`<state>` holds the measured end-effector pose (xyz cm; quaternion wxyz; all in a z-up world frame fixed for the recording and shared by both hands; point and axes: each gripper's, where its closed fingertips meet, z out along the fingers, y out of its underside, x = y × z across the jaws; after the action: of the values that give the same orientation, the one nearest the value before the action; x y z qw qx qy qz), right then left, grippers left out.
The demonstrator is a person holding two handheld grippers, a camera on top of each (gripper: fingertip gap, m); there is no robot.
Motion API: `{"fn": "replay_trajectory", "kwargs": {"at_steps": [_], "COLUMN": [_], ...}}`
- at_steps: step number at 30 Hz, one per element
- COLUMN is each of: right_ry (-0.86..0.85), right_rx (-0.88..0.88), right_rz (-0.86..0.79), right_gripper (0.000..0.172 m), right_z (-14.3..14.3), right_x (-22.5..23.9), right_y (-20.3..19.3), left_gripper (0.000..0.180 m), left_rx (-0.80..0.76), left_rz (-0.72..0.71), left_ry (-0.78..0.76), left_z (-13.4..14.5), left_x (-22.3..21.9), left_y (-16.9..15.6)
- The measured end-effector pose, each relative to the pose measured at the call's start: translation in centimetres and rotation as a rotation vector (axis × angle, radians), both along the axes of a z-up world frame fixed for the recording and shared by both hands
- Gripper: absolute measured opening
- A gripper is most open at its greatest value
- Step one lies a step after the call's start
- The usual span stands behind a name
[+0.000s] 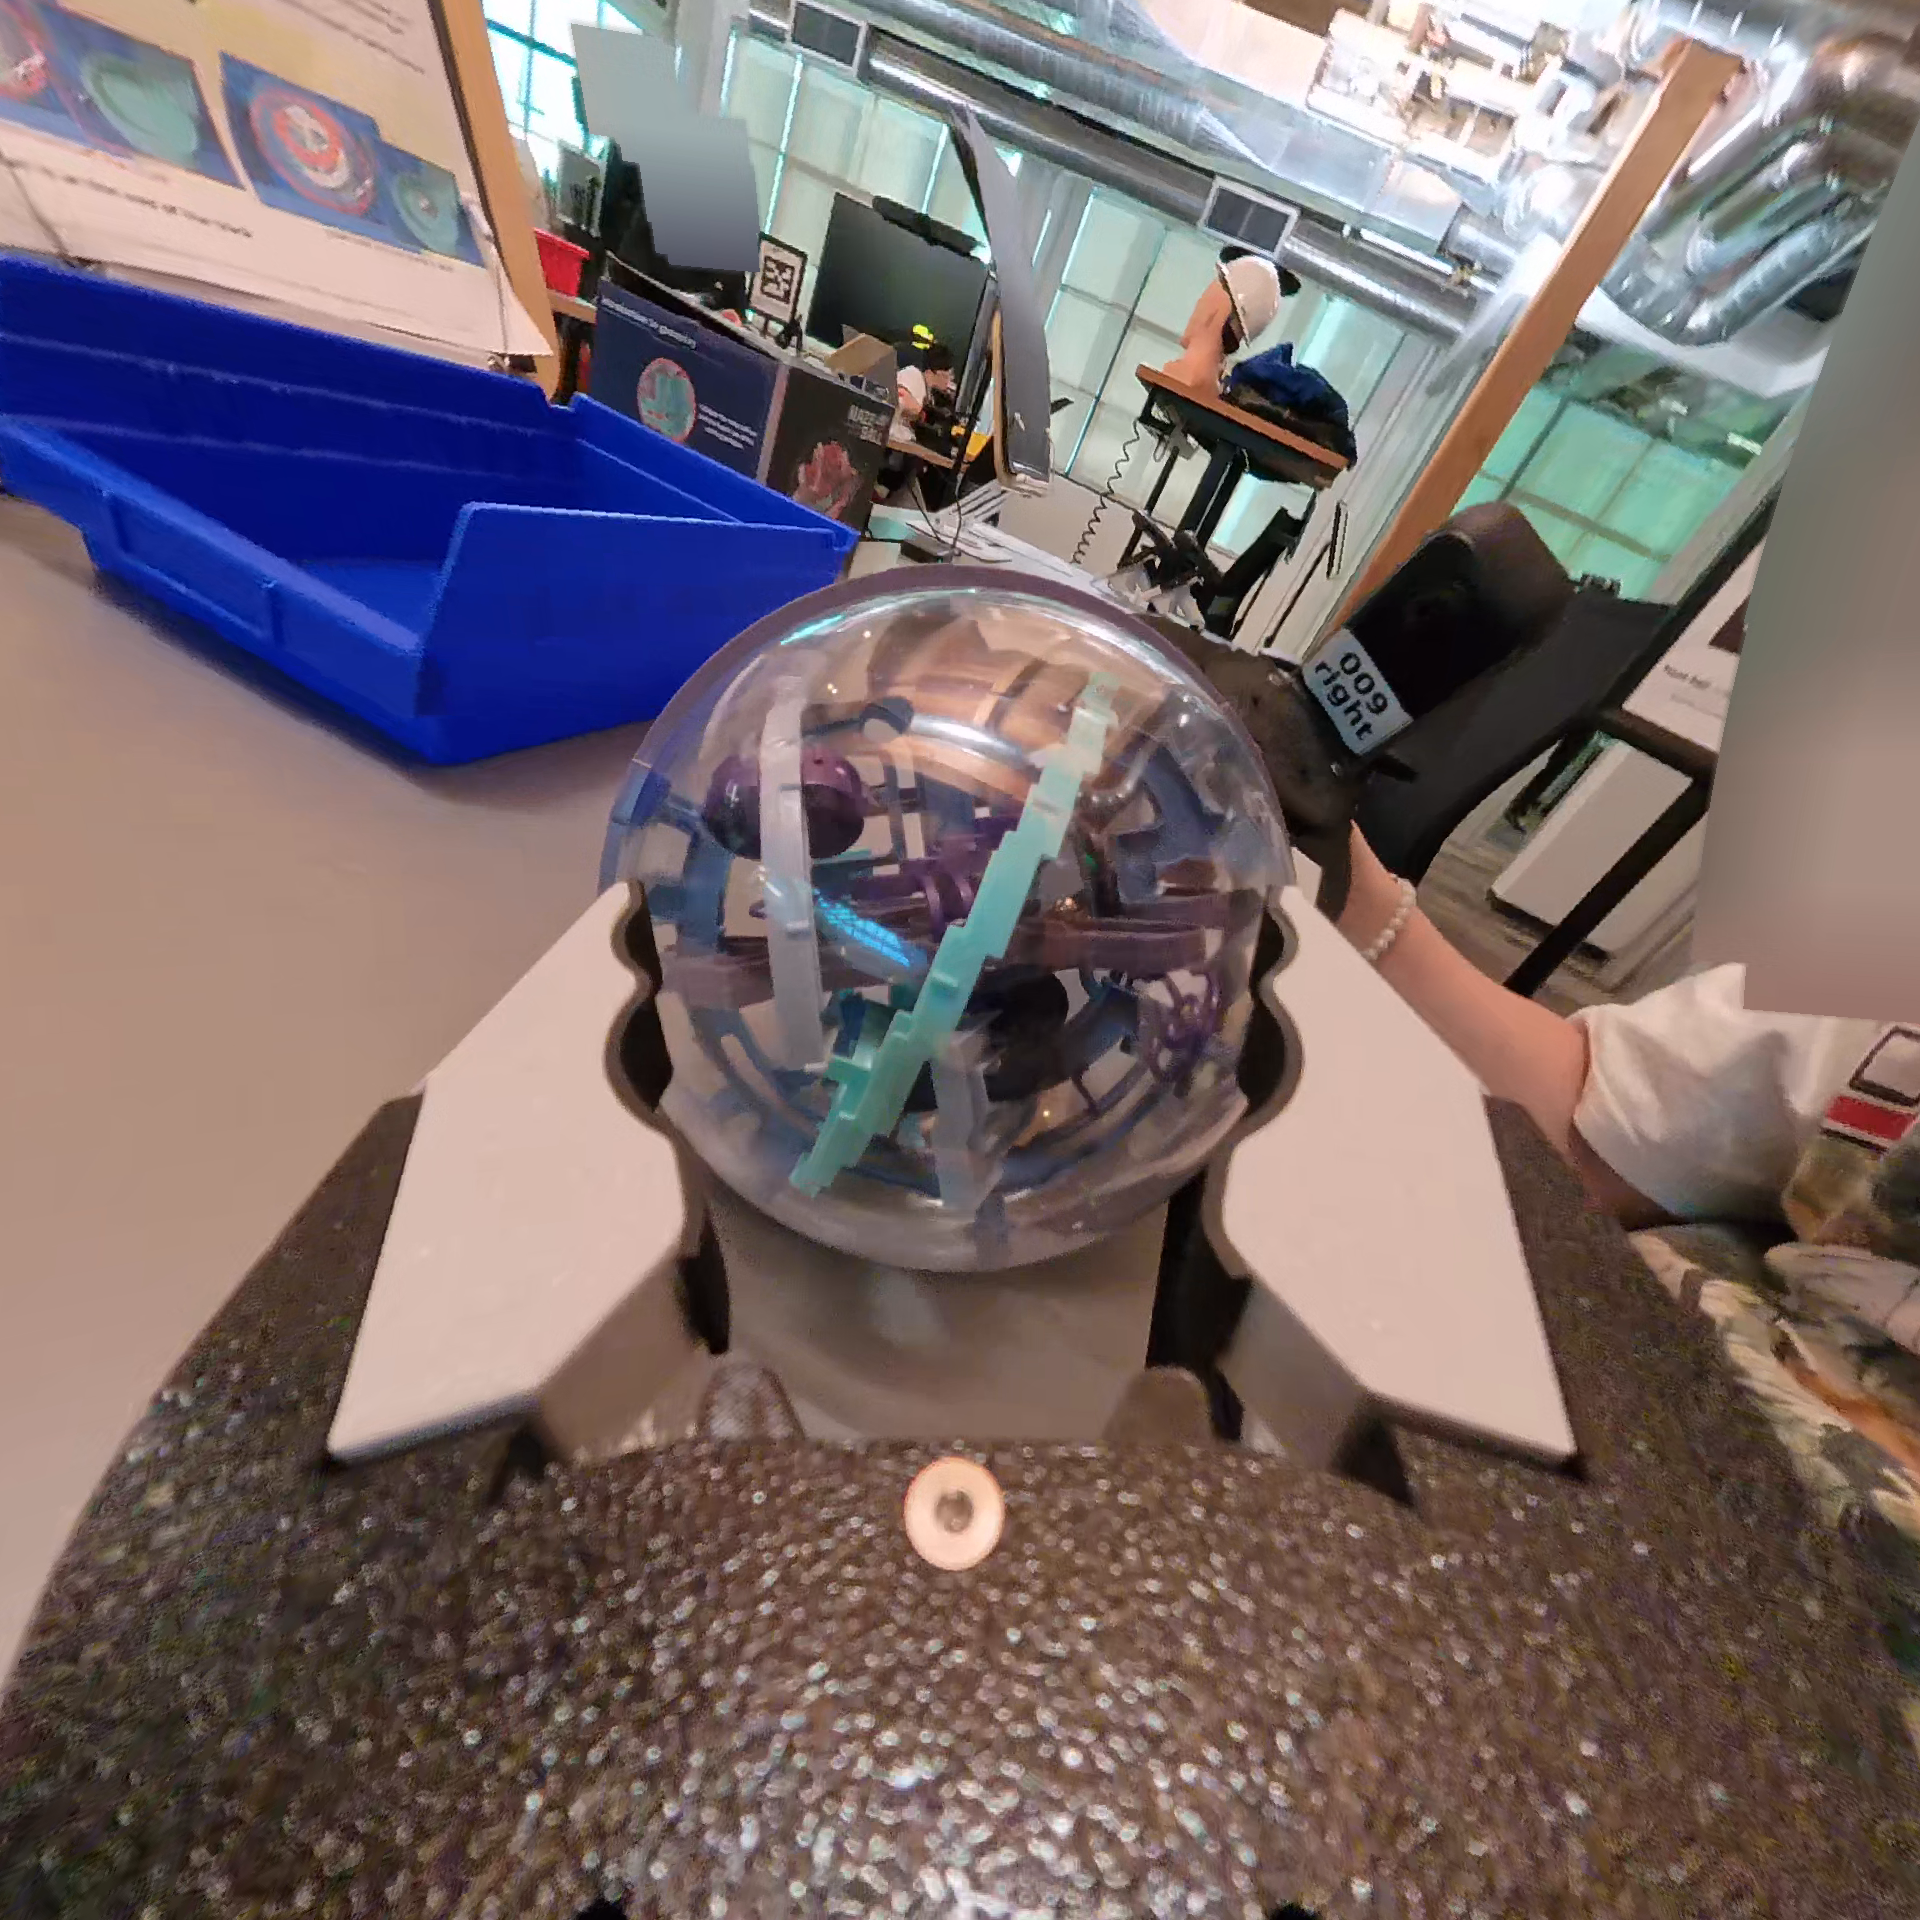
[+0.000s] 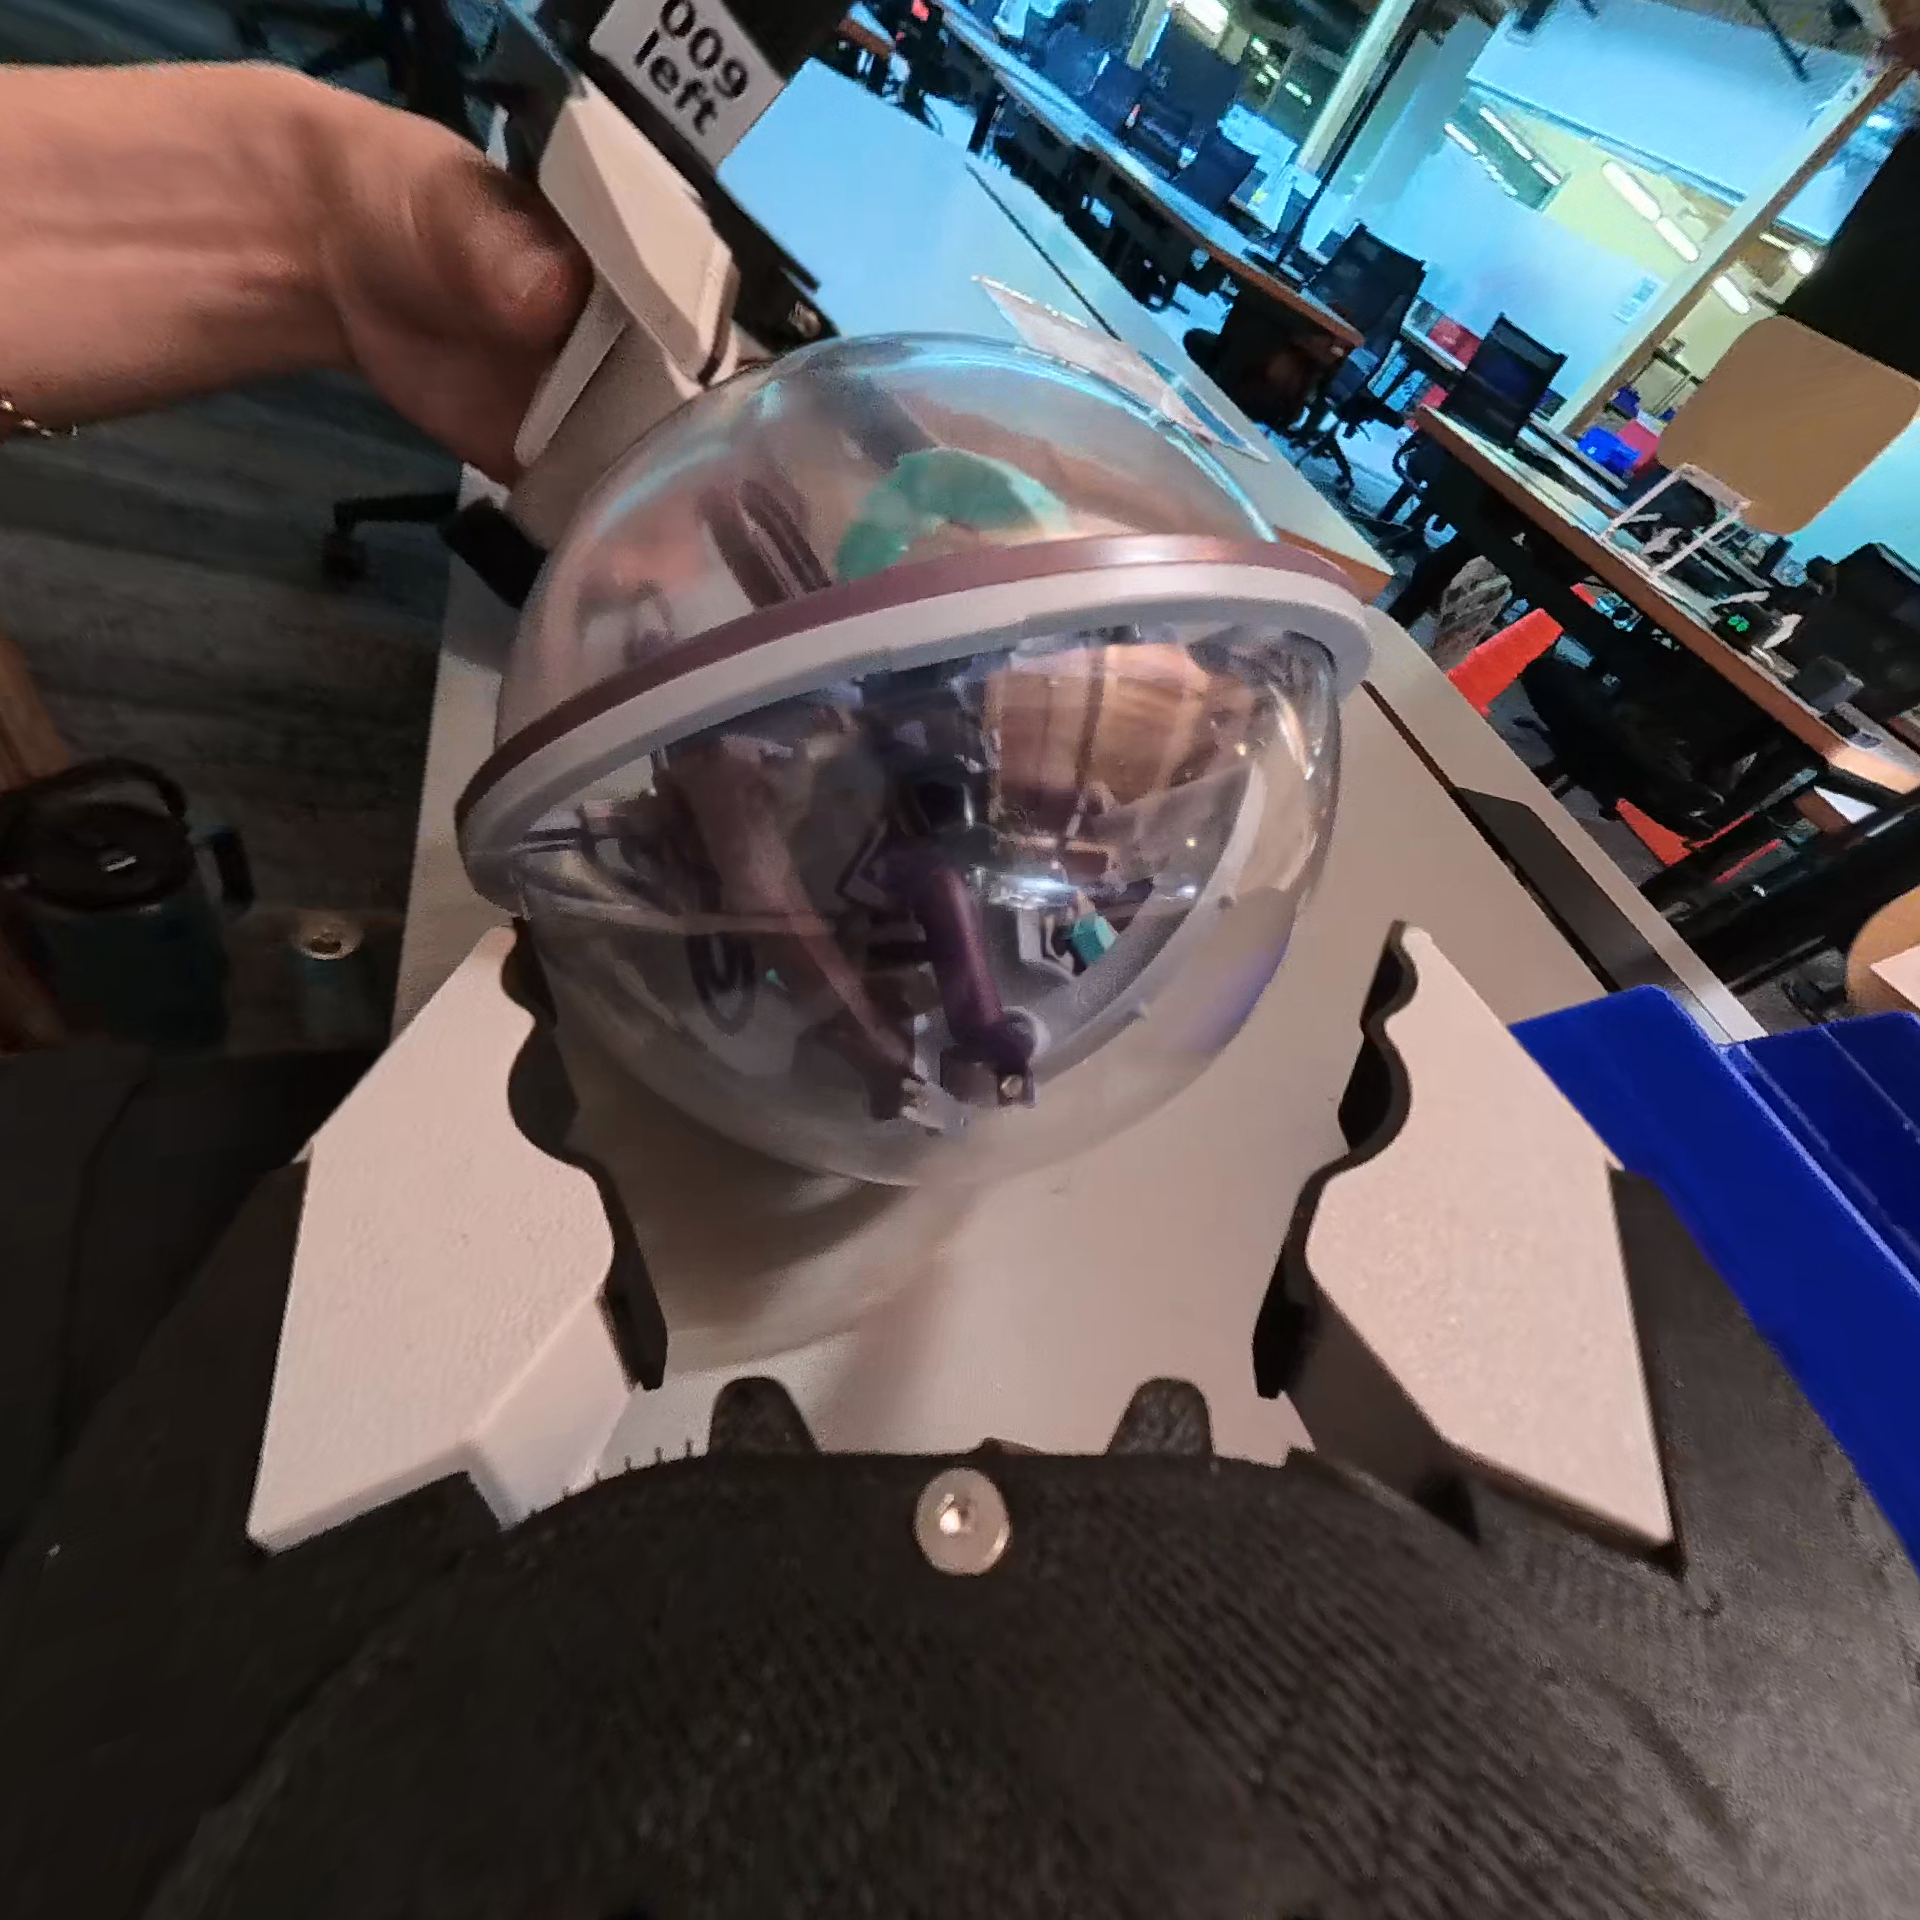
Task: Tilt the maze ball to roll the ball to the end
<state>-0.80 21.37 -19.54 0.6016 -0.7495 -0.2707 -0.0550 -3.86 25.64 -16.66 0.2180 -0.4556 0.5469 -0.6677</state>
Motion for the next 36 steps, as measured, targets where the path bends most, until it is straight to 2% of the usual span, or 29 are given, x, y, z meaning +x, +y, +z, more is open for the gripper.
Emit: {"fn": "replay_trajectory", "kwargs": {"at_steps": [6, 10, 14, 16, 19, 22, 25, 27, 29, 33, 36], "right_ry": [0.028, 0.065, 0.126, 0.089, 0.069, 0.170, 0.352, 0.411, 0.336, 0.225, 0.063], "right_rx": [0.035, 0.040, 0.027, -0.004, -0.039, -0.038, 0.009, 0.024, -0.017, -0.030, -0.073], "right_rz": [-0.010, 0.033, 0.016, 0.000, -0.019, 0.016, 0.035, -0.022, -0.068, -0.057, -0.053], "right_gripper": [0.143, 0.126, 0.131, 0.132, 0.142, 0.157, 0.157, 0.151, 0.157, 0.157, 0.152], "right_z": [0.1, 0.0, -0.4, -1.2, -1.9, -1.0, 1.3, 1.7, 0.4, 0.2, -0.8], "right_x": [0.5, 0.0, -0.2, 0.0, -0.1, -1.0, -1.4, -0.9, -0.5, -0.8, -1.0], "right_y": [-0.5, -0.8, -0.3, 0.0, 0.4, 0.1, -0.2, 0.4, 0.9, 0.7, 0.5], "left_gripper": [0.105, 0.104, 0.110, 0.116, 0.127, 0.128, 0.128, 0.128, 0.128, 0.128, 0.132], "left_rx": [0.012, 0.034, 0.058, 0.057, 0.085, 0.084, 0.114, 0.121, 0.121, 0.158, 0.085], "left_rz": [-0.003, -0.001, 0.012, 0.025, 0.019, 0.003, -0.030, -0.027, -0.026, -0.036, -0.015], "left_ry": [0.018, 0.056, 0.076, 0.069, 0.087, 0.105, 0.131, 0.132, 0.127, 0.122, 0.078], "left_z": [-0.4, -1.0, -1.2, -1.0, -1.7, -2.1, -2.6, -2.5, -2.5, -2.5, -1.0], "left_x": [-0.5, -0.8, -0.6, -0.2, 0.3, 0.5, 0.2, 0.5, 0.8, 0.4, 0.9], "left_y": [0.4, 0.6, 0.6, 0.4, -0.2, -0.6, -1.2, -1.4, -1.7, -1.8, -1.7]}}
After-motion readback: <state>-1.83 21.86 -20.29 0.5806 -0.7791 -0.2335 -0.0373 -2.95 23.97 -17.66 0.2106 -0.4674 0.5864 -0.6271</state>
